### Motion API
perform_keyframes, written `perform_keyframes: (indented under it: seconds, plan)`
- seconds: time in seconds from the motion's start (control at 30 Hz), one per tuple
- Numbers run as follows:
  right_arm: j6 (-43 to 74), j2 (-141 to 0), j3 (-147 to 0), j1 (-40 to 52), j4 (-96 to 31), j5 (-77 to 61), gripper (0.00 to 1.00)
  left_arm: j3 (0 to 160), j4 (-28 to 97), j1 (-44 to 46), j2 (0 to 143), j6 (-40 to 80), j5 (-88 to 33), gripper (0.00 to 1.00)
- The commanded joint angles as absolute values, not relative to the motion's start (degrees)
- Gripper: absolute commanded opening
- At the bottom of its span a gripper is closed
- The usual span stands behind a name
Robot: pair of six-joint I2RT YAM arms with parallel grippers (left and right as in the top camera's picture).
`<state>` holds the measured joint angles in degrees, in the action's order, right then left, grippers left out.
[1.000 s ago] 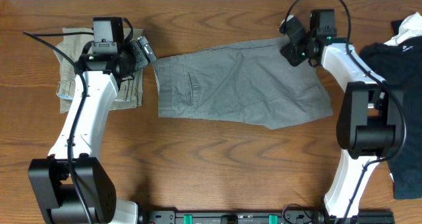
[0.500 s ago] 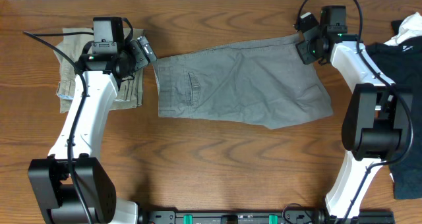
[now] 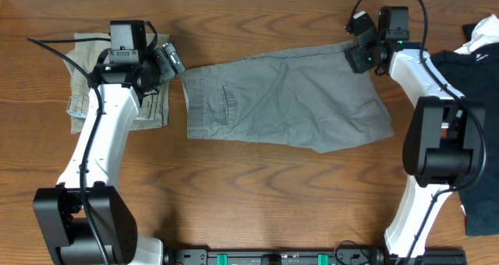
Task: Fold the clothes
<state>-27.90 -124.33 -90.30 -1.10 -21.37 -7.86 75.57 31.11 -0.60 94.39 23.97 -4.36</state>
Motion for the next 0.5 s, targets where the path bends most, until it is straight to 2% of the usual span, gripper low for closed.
perform_keyframes:
  seconds: [0.0,0.17,0.47]
  plan:
    - [-28.1,-127.1,-91.0,-2.3,-20.6,-9.5,0.61,75.9,31.3,-0.6,94.5,23.7,-4.5,0.98]
    - [-26.9,-127.1,-91.1,-2.5,-19.4,-9.5,0.59,75.9,31.3,-0.6,94.5,23.7,-4.5,0.98]
    - [-25.3,-127.2,-91.1,-3.1,-18.9,-9.5,0.18,75.9,31.3,-0.6,94.5,23.7,-4.5,0.98]
